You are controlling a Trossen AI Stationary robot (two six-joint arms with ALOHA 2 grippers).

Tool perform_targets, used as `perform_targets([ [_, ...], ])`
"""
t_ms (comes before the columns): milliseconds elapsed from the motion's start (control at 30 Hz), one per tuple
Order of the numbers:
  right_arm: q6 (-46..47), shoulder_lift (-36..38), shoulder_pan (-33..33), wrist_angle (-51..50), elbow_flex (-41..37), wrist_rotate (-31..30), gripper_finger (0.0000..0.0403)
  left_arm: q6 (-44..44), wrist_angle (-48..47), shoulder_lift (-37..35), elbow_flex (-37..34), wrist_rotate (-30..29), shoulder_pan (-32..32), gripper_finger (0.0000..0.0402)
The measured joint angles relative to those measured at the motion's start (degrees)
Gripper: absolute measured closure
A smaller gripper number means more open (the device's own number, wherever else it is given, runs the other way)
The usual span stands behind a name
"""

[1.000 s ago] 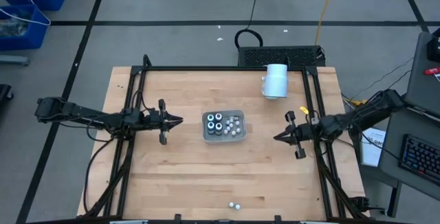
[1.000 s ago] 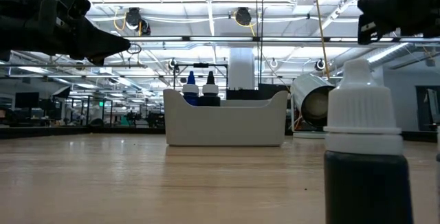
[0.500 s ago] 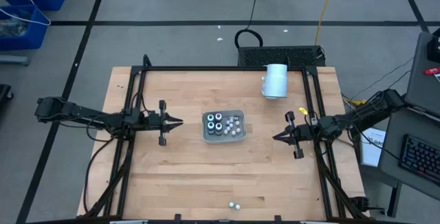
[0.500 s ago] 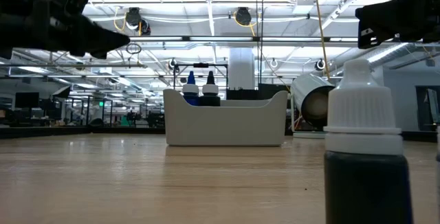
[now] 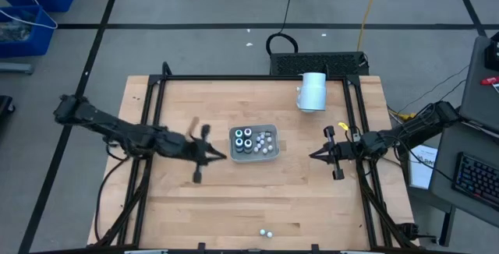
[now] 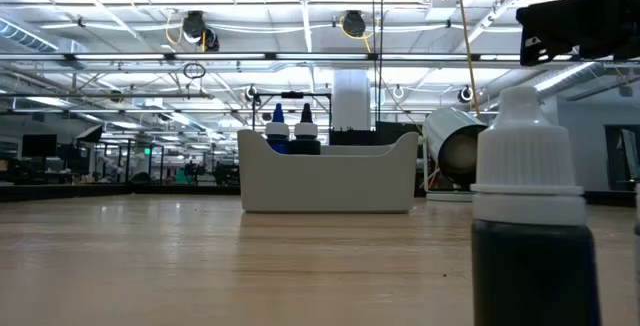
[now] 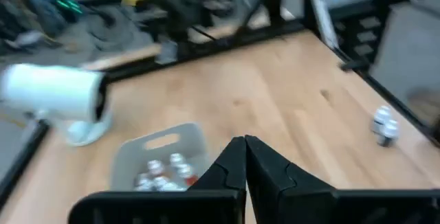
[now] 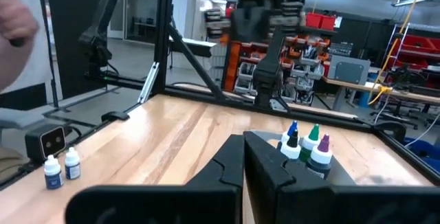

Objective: Pick & Place food coloring
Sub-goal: Put the small blue food coloring bottle into the gray bin

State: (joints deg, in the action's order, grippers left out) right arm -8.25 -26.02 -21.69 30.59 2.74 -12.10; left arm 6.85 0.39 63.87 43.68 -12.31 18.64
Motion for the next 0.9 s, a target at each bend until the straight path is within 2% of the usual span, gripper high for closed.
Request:
perform_targets([
  [200,0.00,0.00,0.00,1.05,-0.02,-0.02,0.0402,-3.10,-11.99,16.71,19.79,-2.23,5.63,0.0388],
  [267,-0.02,0.00,0.00,1.29,-0.02,0.07,0.0402,-2.76,-15.21,21.76,25.67,-4.81,7.48,0.0383],
  [367,0.31,0.65,-0.02,2.50,-0.02,0.11,0.0402,-2.55,-17.87,28.66,32.89,-8.57,9.71,0.0391],
  [433,0.79,1.55,-0.17,2.13,-0.02,0.21,0.0402,-2.53,-18.95,32.32,36.59,-8.17,10.68,0.0397],
  [567,0.14,4.52,-0.09,-1.12,-0.03,0.17,0.0403,-3.49,-20.23,37.50,41.41,-4.77,11.52,0.0386],
  [733,0.21,10.29,0.11,-6.56,-0.07,0.17,0.0403,-8.42,-20.44,40.93,42.40,-1.31,11.55,0.0375],
  [900,0.93,16.23,0.11,-11.31,-0.07,0.17,0.0403,-11.23,-20.00,44.22,42.42,2.65,11.86,0.0396],
])
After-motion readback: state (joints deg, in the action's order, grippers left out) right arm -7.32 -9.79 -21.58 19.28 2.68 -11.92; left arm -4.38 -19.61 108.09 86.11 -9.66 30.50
